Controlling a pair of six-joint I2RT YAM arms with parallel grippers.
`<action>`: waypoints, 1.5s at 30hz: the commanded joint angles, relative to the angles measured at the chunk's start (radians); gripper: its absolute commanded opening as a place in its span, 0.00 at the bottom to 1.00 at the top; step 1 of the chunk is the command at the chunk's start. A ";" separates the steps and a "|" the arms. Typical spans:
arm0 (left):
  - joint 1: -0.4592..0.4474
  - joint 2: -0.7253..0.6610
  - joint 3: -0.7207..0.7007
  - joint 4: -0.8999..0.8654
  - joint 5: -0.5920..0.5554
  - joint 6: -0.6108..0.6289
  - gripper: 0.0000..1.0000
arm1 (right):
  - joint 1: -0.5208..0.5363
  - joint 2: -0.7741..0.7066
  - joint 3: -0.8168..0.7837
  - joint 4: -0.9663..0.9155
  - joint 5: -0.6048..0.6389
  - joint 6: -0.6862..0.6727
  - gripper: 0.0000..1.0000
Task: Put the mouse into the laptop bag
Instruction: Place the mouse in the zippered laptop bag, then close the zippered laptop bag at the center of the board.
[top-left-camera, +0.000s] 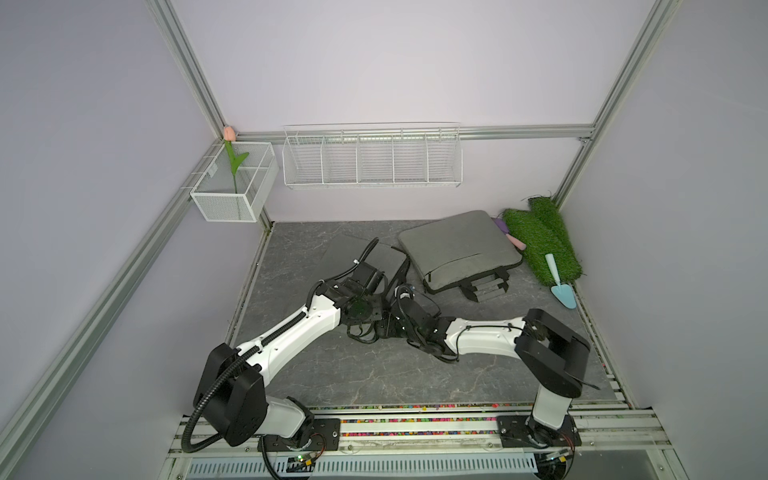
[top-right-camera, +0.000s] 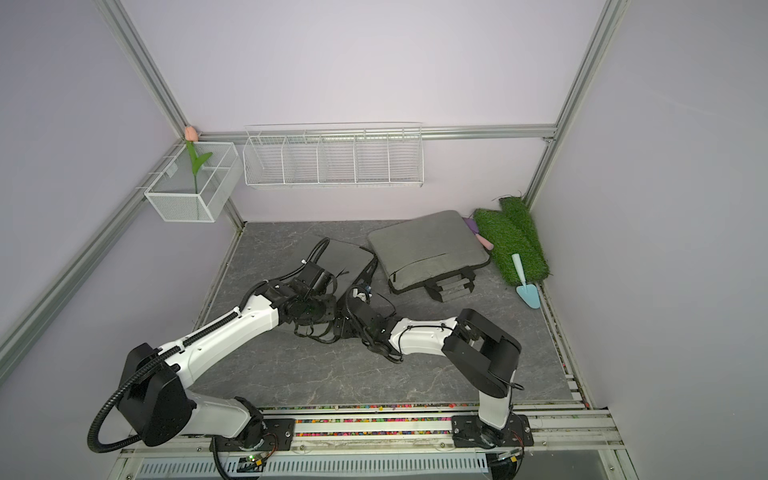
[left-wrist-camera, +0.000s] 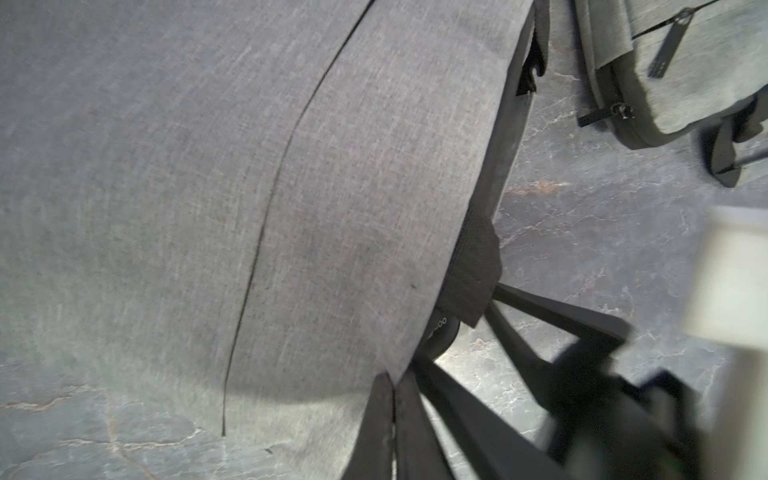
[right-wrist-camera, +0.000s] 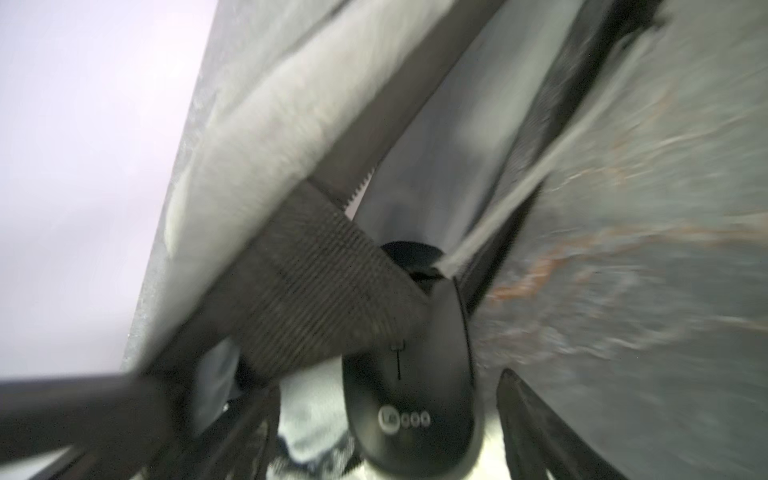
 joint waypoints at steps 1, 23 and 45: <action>-0.002 -0.030 -0.010 0.041 0.016 -0.003 0.00 | -0.011 -0.091 -0.039 -0.087 0.069 -0.054 0.84; -0.002 0.002 -0.011 0.080 0.055 -0.007 0.00 | -0.036 -0.014 -0.155 -0.262 0.192 -0.061 0.46; -0.003 -0.022 -0.040 0.101 0.079 -0.020 0.00 | 0.058 0.165 0.143 -0.074 -0.037 -0.105 0.39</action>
